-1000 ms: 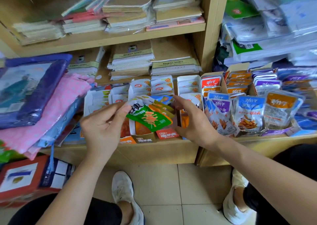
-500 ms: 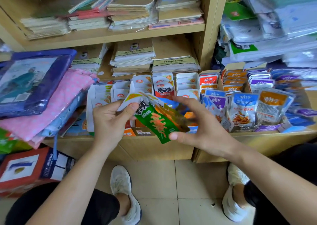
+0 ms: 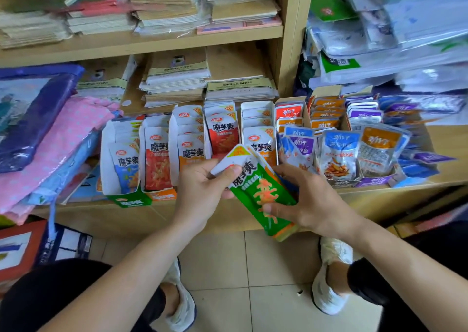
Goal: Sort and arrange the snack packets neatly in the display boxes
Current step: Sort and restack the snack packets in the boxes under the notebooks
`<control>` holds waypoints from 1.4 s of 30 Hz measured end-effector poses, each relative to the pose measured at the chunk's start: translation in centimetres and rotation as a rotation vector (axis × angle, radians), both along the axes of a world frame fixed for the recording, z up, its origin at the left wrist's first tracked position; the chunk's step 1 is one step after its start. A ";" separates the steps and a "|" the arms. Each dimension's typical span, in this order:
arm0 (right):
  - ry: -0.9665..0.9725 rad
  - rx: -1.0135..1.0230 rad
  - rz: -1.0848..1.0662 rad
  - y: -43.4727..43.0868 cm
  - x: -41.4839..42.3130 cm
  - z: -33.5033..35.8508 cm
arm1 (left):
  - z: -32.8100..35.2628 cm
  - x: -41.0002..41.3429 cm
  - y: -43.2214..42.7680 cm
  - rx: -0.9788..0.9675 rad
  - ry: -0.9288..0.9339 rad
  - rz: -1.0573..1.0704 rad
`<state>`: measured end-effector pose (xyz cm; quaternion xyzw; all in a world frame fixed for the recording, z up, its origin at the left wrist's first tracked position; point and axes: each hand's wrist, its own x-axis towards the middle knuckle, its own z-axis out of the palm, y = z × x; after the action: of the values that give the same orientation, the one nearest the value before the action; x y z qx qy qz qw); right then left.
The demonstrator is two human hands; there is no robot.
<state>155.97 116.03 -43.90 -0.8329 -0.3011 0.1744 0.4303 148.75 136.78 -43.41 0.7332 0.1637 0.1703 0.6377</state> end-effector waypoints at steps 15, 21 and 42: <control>0.375 0.478 -0.401 -1.8 2.8 -1.0 | -0.6 2.8 7.0 1.115 0.211 -0.398; 0.375 0.466 -0.408 -1.2 3.0 -1.2 | -0.7 4.0 6.8 1.041 -0.020 -0.131; 0.313 0.534 -0.521 -0.2 3.5 -0.9 | -0.2 5.0 5.1 1.205 -0.168 0.193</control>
<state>159.43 115.79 -44.77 -0.7039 -0.0457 0.0999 0.7018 153.77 141.85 -43.65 0.9306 0.0537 0.3471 0.1035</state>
